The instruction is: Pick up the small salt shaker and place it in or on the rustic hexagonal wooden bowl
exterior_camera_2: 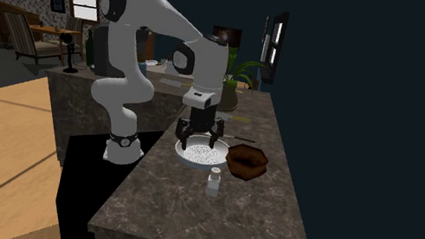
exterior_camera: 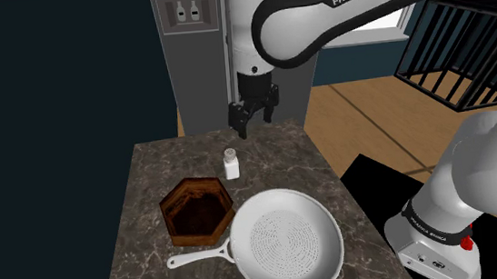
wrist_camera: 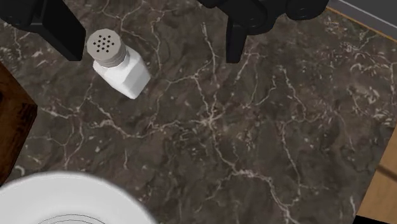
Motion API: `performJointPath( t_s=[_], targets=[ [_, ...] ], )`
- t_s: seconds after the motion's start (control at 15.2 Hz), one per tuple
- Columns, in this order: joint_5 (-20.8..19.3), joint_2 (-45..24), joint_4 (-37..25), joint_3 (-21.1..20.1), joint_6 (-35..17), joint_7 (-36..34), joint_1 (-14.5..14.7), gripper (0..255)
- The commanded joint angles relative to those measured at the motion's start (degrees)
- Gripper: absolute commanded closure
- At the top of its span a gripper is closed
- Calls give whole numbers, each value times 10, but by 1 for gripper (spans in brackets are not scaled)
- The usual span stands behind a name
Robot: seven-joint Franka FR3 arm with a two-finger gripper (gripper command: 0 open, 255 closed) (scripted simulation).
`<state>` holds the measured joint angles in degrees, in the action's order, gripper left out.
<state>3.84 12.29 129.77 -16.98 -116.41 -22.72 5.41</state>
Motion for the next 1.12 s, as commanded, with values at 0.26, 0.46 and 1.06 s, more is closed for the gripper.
performJointPath(
  t_s=[0.26,0.46,1.06],
  targets=[
    [-28,-124,-85,-31,-42,-61,14,0],
    [-32,-134,-71,-31,-65,-64,15,0],
    [-39,-151,-54,-31,-99,-69,16,0]
  ],
)
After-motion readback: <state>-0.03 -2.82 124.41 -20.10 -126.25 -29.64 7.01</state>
